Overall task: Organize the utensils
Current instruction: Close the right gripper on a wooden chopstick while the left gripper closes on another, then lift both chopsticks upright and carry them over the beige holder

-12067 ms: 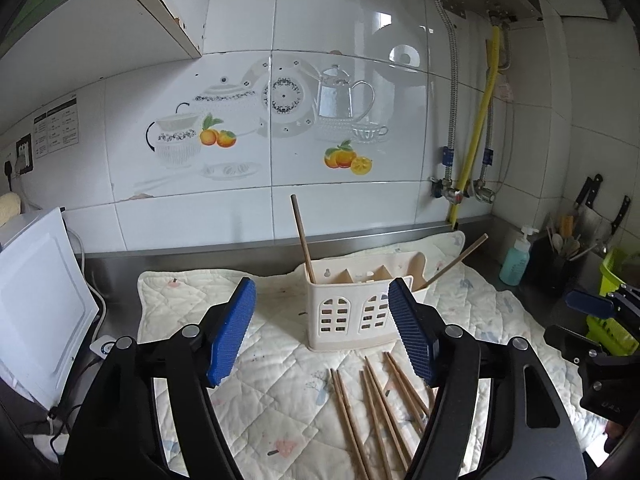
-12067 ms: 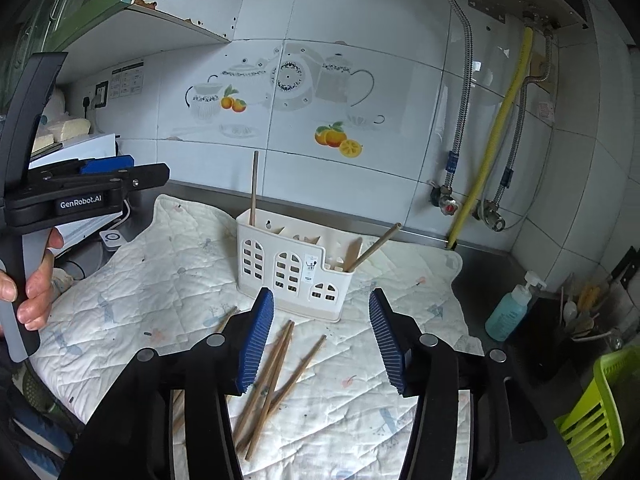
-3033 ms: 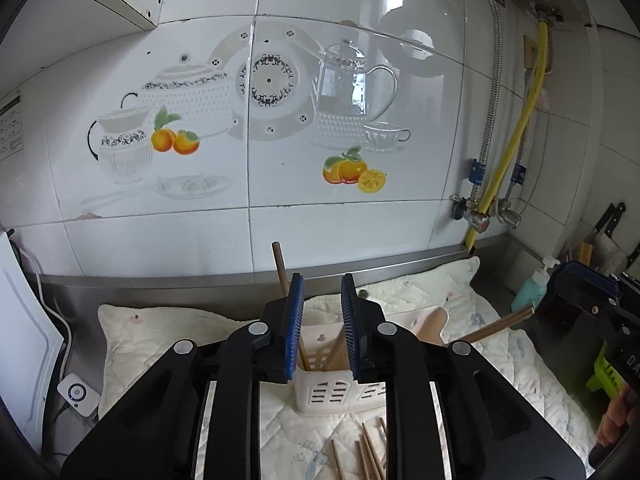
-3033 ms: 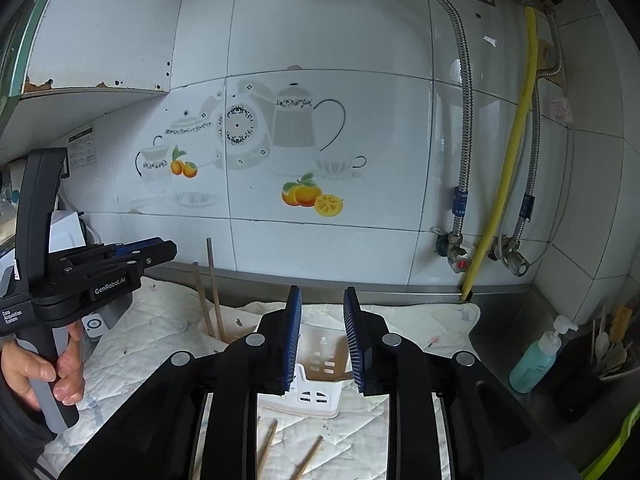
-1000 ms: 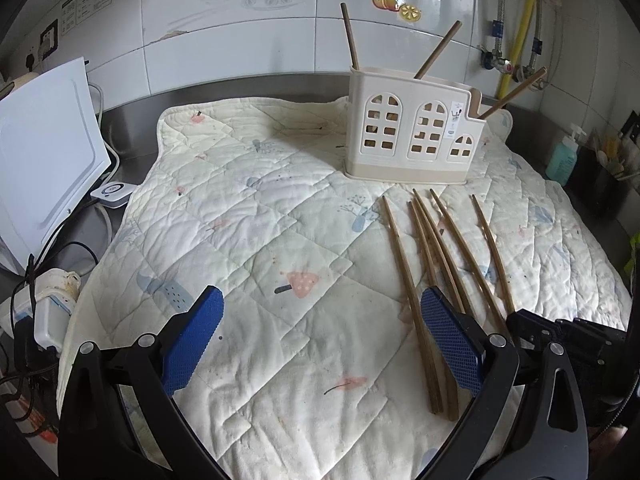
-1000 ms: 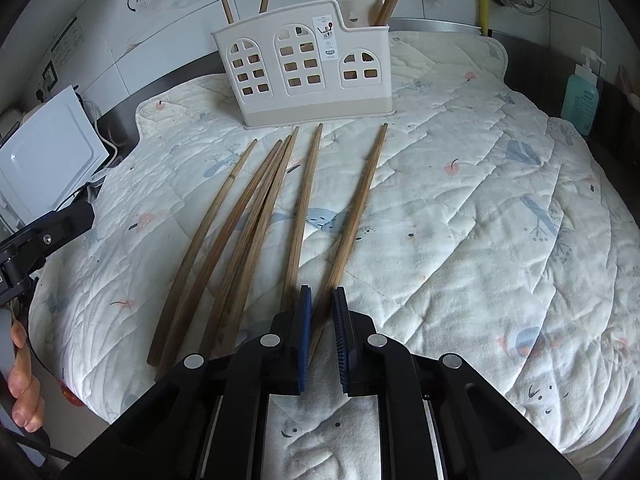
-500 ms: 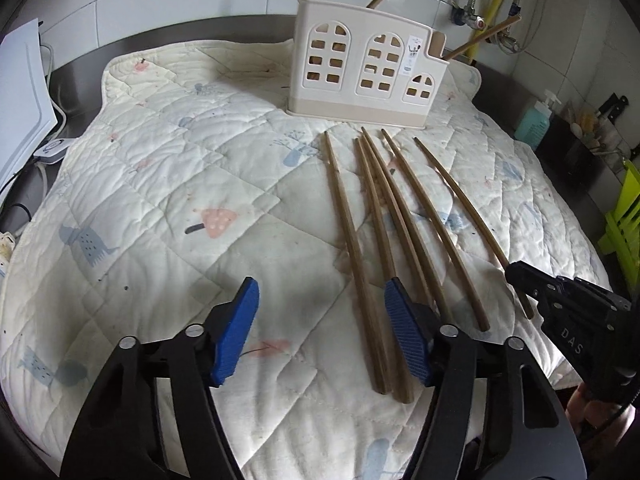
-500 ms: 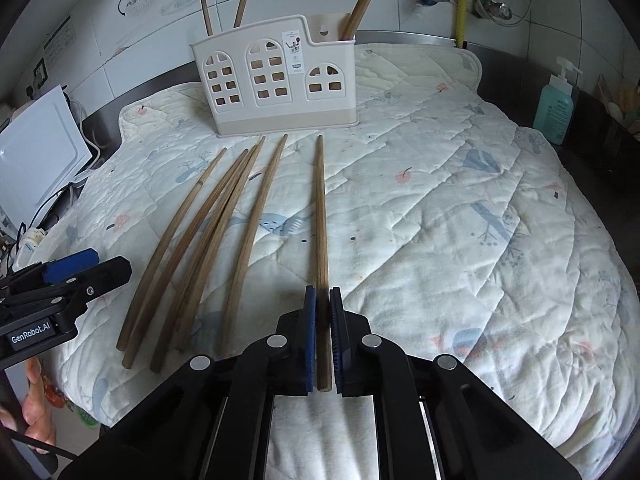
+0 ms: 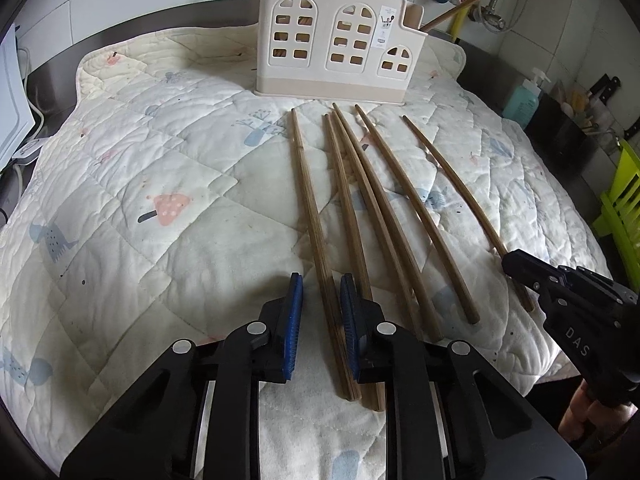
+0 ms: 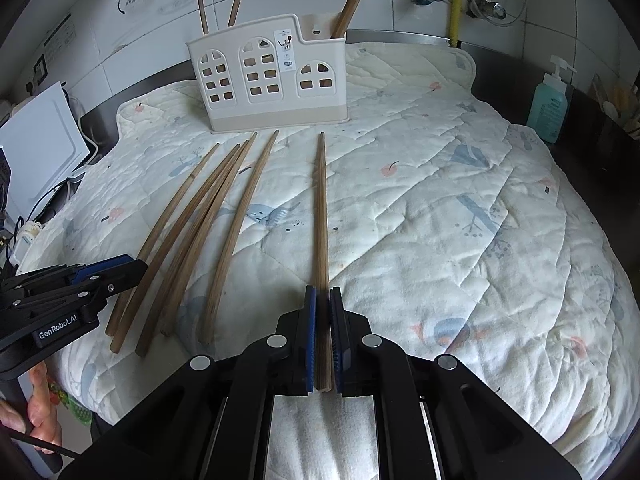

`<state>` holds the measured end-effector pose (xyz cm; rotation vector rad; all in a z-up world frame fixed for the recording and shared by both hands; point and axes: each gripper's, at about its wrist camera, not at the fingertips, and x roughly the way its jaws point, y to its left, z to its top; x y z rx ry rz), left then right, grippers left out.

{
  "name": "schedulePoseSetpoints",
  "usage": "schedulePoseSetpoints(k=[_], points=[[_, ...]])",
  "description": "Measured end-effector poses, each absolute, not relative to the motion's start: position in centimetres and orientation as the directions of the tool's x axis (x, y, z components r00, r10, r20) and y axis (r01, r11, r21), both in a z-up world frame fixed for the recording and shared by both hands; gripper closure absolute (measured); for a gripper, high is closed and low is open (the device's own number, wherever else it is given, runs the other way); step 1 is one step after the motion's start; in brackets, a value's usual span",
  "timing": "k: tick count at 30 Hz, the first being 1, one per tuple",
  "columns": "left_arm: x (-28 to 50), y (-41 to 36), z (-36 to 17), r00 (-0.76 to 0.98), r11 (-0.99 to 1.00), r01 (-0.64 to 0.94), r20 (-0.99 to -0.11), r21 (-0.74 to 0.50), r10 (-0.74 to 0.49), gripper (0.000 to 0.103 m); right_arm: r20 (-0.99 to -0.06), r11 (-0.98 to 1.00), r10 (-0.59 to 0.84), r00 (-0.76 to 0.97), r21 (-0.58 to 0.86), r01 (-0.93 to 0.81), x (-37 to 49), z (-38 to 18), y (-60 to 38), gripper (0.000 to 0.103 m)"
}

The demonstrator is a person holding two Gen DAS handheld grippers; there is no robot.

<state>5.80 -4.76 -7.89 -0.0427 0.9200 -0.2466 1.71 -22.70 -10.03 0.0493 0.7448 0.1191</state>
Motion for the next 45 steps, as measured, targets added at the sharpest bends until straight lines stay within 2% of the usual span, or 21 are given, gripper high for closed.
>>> schedulePoseSetpoints(k=[3,7,16,32,45], points=[[5.7,-5.1,-7.9,0.588,0.974,0.193,-0.781,-0.117,-0.211,0.085,-0.674,0.992,0.13,0.727,0.095,-0.089,1.7,-10.3,-22.8,0.095],[5.6,-5.5,-7.9,0.607,0.98,0.185,-0.775,-0.076,-0.175,0.092,-0.668,0.991,0.136,0.731,0.104,-0.09,1.5,-10.4,-22.8,0.095],[5.9,-3.6,-6.9,0.618,0.979,0.148,-0.759,-0.143,-0.204,0.098,-0.638,0.991,0.135,0.758,0.099,-0.092,0.7,-9.2,-23.3,0.096],[5.2,-1.2,-1.7,0.742,0.974,0.155,-0.631,-0.166,-0.226,0.098,-0.468,0.991,0.12,0.876,0.012,-0.13,0.0,-1.1,-23.2,0.096],[7.7,-0.2,3.3,0.78,0.968,0.194,-0.575,-0.157,-0.249,0.098,-0.398,0.973,0.208,0.894,-0.008,-0.23,2.3,5.6,-23.0,0.096]])
